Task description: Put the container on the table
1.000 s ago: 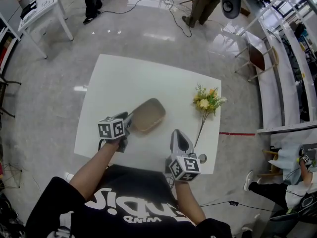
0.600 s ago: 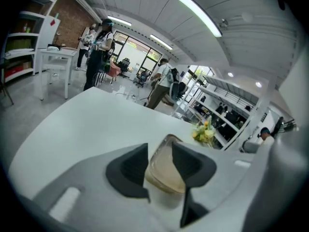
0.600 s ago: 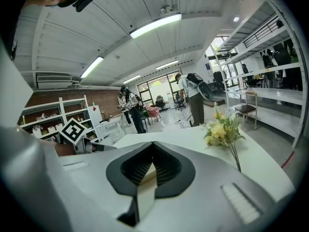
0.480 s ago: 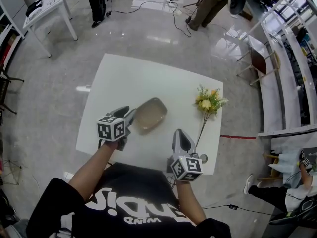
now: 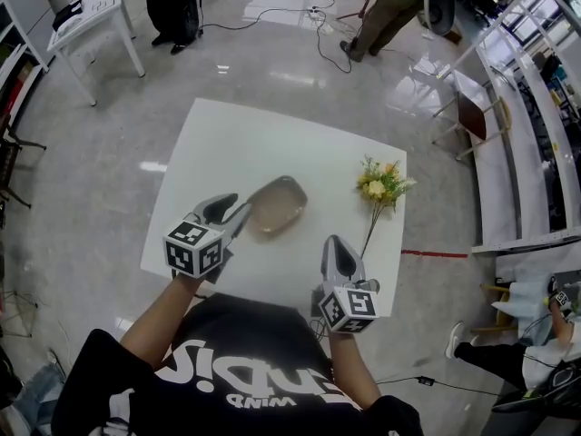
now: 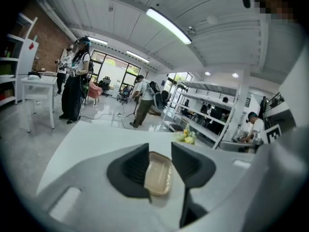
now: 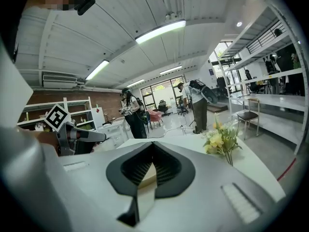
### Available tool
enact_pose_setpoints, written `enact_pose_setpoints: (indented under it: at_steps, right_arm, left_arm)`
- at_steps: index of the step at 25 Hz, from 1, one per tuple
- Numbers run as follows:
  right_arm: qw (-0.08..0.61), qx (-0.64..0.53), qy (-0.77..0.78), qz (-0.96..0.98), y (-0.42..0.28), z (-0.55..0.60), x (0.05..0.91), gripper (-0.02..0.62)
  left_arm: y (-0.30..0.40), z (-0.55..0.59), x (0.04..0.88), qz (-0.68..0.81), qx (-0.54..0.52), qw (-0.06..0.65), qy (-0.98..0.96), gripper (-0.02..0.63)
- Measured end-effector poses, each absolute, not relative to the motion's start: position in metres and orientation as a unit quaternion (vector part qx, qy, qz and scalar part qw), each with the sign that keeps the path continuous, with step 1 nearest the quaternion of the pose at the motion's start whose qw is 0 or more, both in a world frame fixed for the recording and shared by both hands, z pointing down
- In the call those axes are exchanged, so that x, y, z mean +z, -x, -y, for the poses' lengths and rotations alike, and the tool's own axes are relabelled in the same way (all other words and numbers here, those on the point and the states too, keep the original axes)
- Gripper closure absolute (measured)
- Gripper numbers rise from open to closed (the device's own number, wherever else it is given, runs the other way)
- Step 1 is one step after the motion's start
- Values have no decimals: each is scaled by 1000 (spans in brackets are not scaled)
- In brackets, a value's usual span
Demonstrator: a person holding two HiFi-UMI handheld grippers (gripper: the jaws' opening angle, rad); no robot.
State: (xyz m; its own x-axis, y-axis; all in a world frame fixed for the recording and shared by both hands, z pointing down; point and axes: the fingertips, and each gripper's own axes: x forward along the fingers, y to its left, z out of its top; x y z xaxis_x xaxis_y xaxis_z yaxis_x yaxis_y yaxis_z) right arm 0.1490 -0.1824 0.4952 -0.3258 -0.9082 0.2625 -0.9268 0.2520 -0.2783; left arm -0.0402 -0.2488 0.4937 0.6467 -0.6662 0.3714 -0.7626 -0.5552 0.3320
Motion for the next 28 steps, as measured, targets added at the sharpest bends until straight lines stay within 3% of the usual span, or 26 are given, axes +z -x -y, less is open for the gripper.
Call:
enact_pose_setpoints:
  at_steps: [12, 28]
  right_arm:
    - [33, 168, -570, 804, -146, 164, 484, 597]
    - [36, 139, -565, 812, -130, 167, 490, 597]
  left_arm:
    - [59, 208, 463, 415, 113, 138, -892, 507]
    - [69, 203, 472, 456, 106, 84, -879, 603]
